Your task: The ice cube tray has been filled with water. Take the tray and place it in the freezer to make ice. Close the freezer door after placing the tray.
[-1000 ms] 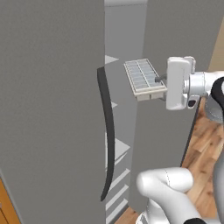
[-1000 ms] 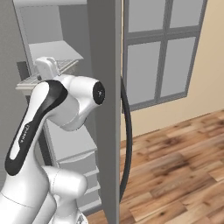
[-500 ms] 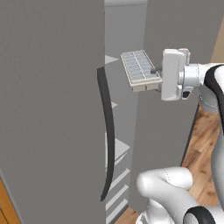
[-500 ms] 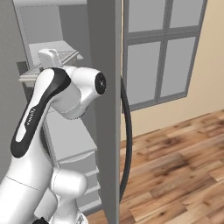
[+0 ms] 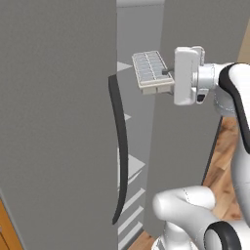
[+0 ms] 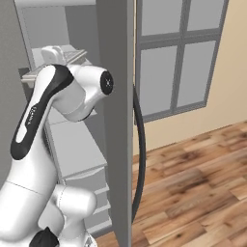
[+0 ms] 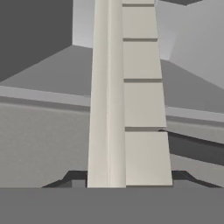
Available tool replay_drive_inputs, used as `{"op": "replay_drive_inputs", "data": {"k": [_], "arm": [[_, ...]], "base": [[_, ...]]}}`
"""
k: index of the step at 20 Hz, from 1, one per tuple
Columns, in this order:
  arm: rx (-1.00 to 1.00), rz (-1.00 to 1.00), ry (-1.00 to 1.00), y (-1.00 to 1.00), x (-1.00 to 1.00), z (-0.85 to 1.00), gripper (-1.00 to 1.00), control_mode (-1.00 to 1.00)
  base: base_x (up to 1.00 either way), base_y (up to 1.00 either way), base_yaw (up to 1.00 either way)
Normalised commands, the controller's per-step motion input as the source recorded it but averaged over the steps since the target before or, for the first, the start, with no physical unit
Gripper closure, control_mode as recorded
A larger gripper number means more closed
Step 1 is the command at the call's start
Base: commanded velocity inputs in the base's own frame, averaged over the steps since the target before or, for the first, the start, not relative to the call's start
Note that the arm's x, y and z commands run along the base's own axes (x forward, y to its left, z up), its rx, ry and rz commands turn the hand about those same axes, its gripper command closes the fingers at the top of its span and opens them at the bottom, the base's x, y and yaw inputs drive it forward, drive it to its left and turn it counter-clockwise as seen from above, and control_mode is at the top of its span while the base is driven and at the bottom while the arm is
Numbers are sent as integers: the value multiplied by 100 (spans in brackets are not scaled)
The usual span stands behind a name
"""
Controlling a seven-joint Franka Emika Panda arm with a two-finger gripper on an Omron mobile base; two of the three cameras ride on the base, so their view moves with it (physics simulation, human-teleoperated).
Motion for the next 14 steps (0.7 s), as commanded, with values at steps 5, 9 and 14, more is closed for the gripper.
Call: {"op": "replay_drive_inputs", "data": {"k": [5, 9, 14], "arm": [[0, 0, 0, 3, 30, 8, 100, -100], [3, 1, 0, 0, 38, 0, 100, -100], [3, 8, 0, 0, 34, 0, 100, -100]], "base": [[0, 0, 0], [0, 0, 0], [0, 0, 0]]}}
